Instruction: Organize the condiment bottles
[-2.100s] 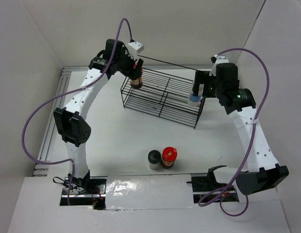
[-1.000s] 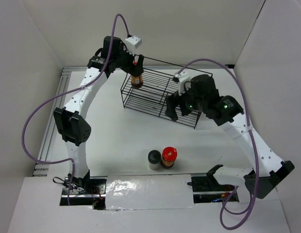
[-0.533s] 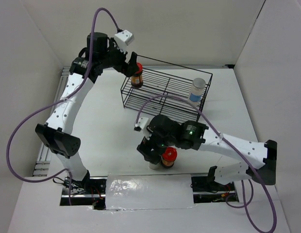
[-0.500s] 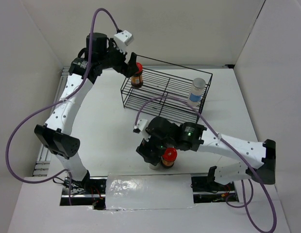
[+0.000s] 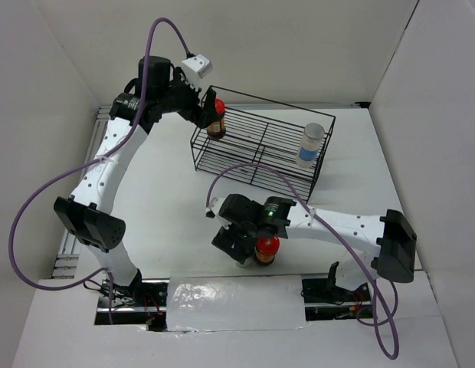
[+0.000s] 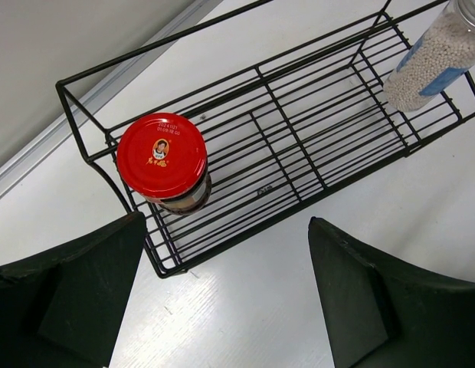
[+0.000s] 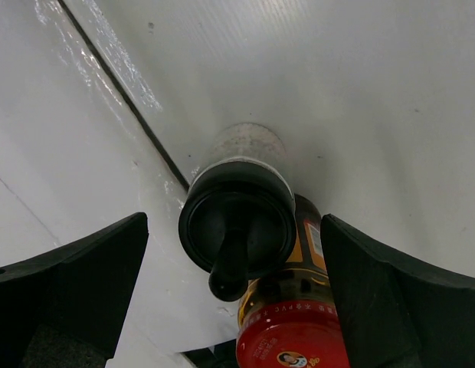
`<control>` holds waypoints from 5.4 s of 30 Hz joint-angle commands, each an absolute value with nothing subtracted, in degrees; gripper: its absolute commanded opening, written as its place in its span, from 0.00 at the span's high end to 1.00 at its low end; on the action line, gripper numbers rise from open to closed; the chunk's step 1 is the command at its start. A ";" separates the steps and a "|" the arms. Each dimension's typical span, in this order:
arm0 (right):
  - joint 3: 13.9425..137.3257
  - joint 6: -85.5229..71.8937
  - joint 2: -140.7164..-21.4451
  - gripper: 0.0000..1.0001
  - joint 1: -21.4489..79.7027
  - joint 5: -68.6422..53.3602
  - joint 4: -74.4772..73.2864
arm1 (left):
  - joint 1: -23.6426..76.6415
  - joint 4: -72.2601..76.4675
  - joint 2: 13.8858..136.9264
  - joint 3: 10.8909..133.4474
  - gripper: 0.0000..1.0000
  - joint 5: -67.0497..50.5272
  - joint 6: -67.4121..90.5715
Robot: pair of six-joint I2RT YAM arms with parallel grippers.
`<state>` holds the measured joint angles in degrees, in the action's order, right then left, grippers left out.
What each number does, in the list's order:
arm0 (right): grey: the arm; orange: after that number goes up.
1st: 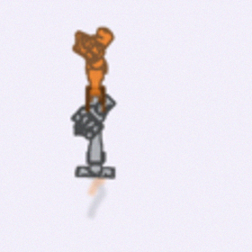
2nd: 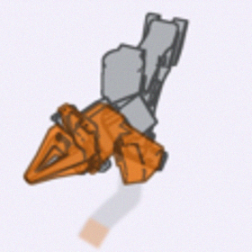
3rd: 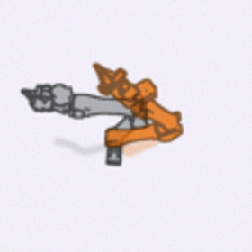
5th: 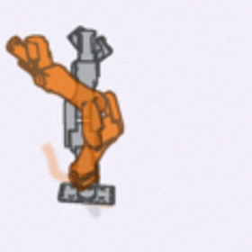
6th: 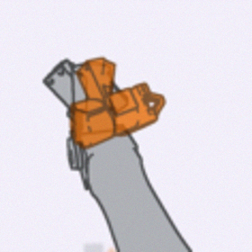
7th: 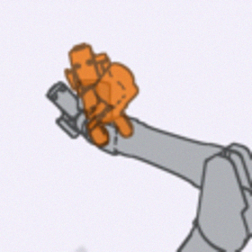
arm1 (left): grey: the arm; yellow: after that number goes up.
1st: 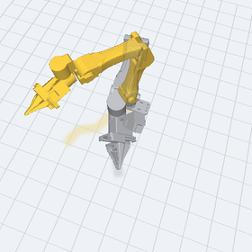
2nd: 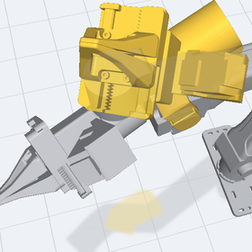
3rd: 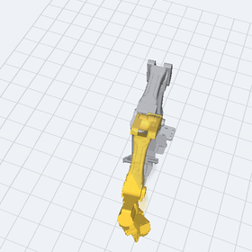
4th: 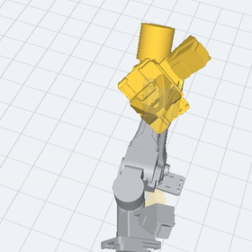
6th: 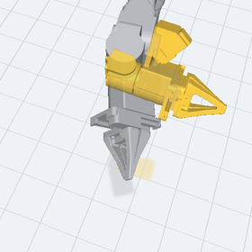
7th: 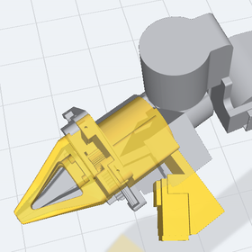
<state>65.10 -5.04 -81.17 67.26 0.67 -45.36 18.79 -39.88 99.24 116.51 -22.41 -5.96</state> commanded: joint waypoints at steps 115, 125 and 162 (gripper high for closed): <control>105.74 14.39 -84.22 0.00 38.23 11.34 -32.17 | 8.26 -37.71 93.95 109.34 0.01 -29.36 -2.81; 96.28 5.47 -86.15 0.49 48.59 2.16 -56.07 | 6.68 -38.68 90.63 99.17 0.69 -25.94 -11.58; 60.47 -37.71 -73.65 0.25 62.14 7.64 -59.85 | 0.26 -34.45 84.64 68.73 0.21 -21.80 -12.66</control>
